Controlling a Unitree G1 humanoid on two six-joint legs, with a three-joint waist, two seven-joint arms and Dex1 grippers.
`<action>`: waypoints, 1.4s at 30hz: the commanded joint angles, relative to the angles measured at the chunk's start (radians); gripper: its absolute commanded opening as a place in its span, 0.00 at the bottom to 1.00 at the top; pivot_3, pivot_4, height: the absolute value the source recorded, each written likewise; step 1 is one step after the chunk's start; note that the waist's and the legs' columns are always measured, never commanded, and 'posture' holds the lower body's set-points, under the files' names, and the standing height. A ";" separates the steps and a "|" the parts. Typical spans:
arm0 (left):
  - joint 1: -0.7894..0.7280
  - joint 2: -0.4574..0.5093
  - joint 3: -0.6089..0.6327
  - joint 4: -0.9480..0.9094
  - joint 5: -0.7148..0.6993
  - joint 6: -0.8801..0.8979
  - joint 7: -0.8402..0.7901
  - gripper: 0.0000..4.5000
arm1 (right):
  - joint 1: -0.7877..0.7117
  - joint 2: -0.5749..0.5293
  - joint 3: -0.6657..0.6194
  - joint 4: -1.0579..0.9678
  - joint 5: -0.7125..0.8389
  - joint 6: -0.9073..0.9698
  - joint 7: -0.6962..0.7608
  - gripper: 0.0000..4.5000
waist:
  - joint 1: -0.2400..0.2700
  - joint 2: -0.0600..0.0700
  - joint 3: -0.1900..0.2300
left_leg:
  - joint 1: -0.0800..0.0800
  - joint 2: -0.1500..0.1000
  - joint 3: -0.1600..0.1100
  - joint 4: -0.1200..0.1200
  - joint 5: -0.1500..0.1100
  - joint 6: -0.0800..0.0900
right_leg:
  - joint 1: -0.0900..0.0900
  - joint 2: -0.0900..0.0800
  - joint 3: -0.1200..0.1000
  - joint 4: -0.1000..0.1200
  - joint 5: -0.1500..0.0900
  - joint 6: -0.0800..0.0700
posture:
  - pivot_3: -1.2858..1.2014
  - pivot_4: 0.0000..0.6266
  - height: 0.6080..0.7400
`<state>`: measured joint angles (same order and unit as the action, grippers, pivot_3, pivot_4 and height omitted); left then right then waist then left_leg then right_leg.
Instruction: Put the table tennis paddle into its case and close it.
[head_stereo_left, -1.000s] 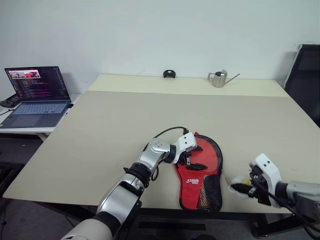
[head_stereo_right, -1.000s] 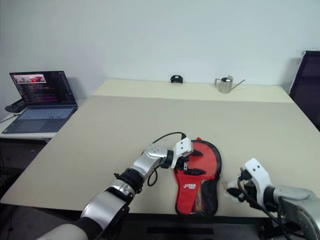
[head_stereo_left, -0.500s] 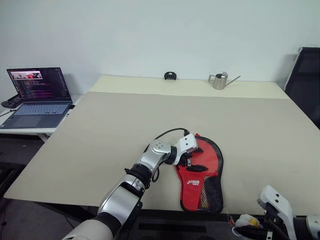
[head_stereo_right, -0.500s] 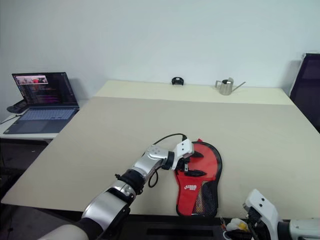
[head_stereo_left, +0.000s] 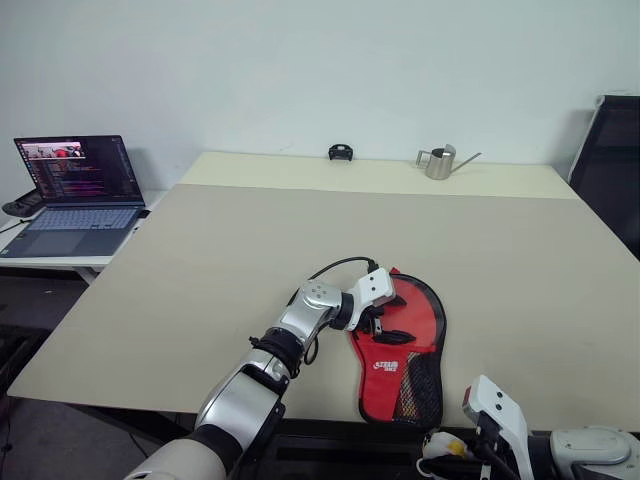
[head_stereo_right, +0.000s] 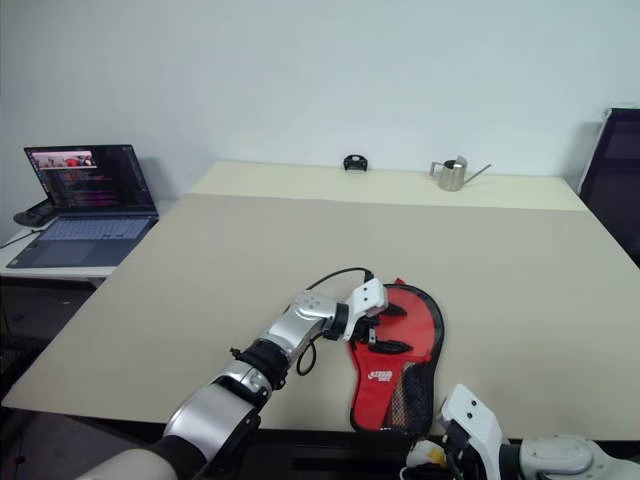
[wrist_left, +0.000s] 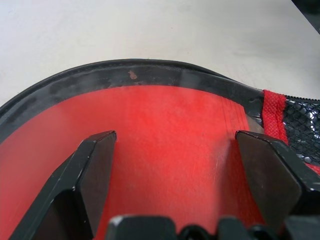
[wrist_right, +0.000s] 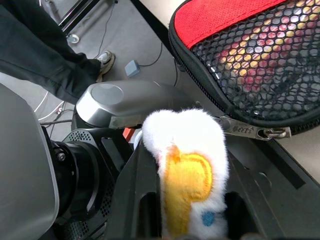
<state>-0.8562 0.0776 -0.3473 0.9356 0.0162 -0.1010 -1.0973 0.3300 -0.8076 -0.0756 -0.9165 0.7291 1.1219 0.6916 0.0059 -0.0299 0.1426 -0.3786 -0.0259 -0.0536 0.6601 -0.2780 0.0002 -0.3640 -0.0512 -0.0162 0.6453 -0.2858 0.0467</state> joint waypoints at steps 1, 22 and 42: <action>0.066 0.034 -0.072 0.091 0.108 0.029 0.006 0.92 | -0.016 0.011 0.038 -0.037 0.066 -0.011 0.011 0.15 | 0.000 0.000 0.000 | 0.000 0.000 0.000 0.000 0.000 0.000 | 0.000 0.000 0.000 0.000 0.000 0.000 | 0.52 0.24 1.00; 0.069 0.031 -0.076 0.087 0.109 0.028 0.006 0.92 | -0.251 0.042 -0.012 -0.049 0.396 0.124 -0.273 0.79 | -0.004 -0.001 -0.003 | 0.000 0.001 -0.001 0.000 0.000 0.000 | 0.000 0.000 0.000 0.000 0.000 0.000 | 0.52 0.24 1.00; 0.099 0.093 -0.032 -0.112 0.056 0.035 -0.033 0.92 | -0.384 -0.024 -0.117 0.329 0.124 -0.237 -0.087 0.79 | -0.008 0.000 0.003 | -0.004 0.001 0.001 -0.002 0.000 0.000 | -0.005 0.000 0.001 0.000 0.000 0.000 | 0.52 0.24 1.00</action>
<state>-0.8059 0.1197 -0.3471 0.8054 0.0160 -0.0997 -1.1175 -0.0140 -0.8285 -0.1748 -0.6135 0.8747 0.9276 0.5857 -0.0018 -0.0300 0.1455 -0.3826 -0.0254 -0.0526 0.6584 -0.2781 0.0004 -0.3697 -0.0508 -0.0145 0.6457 -0.2851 0.0455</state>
